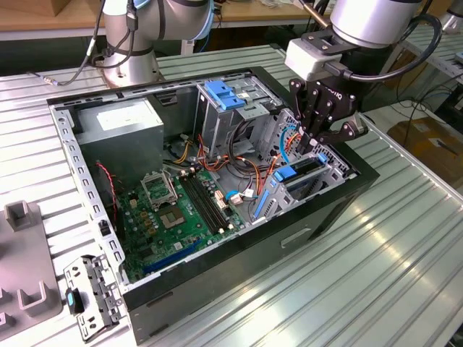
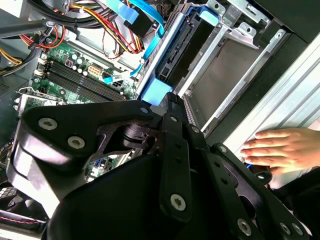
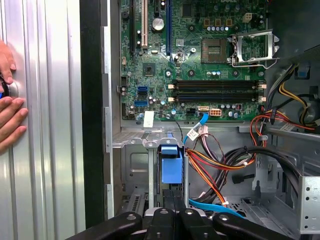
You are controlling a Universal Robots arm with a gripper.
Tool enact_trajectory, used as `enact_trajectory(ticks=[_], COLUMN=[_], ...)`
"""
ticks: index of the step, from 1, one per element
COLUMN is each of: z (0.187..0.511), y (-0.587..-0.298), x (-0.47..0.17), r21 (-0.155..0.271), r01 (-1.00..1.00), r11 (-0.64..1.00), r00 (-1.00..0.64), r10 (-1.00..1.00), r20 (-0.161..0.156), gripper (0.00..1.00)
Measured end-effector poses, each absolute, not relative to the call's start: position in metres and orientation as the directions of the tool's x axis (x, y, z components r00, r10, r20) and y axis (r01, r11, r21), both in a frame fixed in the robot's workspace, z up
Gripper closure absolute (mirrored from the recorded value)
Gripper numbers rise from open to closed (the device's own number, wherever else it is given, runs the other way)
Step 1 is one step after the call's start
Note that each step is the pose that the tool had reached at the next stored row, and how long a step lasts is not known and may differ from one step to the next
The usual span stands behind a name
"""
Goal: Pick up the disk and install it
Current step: 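Insert the first disk wire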
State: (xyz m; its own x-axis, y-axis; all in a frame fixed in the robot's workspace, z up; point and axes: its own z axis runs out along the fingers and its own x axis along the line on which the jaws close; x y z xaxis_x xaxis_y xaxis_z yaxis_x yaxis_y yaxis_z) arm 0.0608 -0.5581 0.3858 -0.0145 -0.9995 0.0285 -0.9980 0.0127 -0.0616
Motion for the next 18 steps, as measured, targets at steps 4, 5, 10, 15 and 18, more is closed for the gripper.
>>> enact_trajectory(ticks=[4,5,10,15,18], z=[0.386,0.386,0.386,0.385,0.386], y=[-0.558,-0.558,-0.558,-0.558,-0.557], x=[0.068,0.072,0.093,0.098,0.098], r21=[-0.062,-0.062,-0.062,-0.061,-0.061], r01=[-0.998,-0.998,-0.998,-0.993,-0.990], r11=[0.007,0.003,-0.014,-0.103,-0.127], r00=[-0.009,-0.005,0.012,0.102,0.126], r10=[-1.000,-1.000,-1.000,-0.994,-0.992], r20=[0.029,0.029,0.029,0.029,0.029], gripper=[0.89,0.89,0.89,0.89,0.89])
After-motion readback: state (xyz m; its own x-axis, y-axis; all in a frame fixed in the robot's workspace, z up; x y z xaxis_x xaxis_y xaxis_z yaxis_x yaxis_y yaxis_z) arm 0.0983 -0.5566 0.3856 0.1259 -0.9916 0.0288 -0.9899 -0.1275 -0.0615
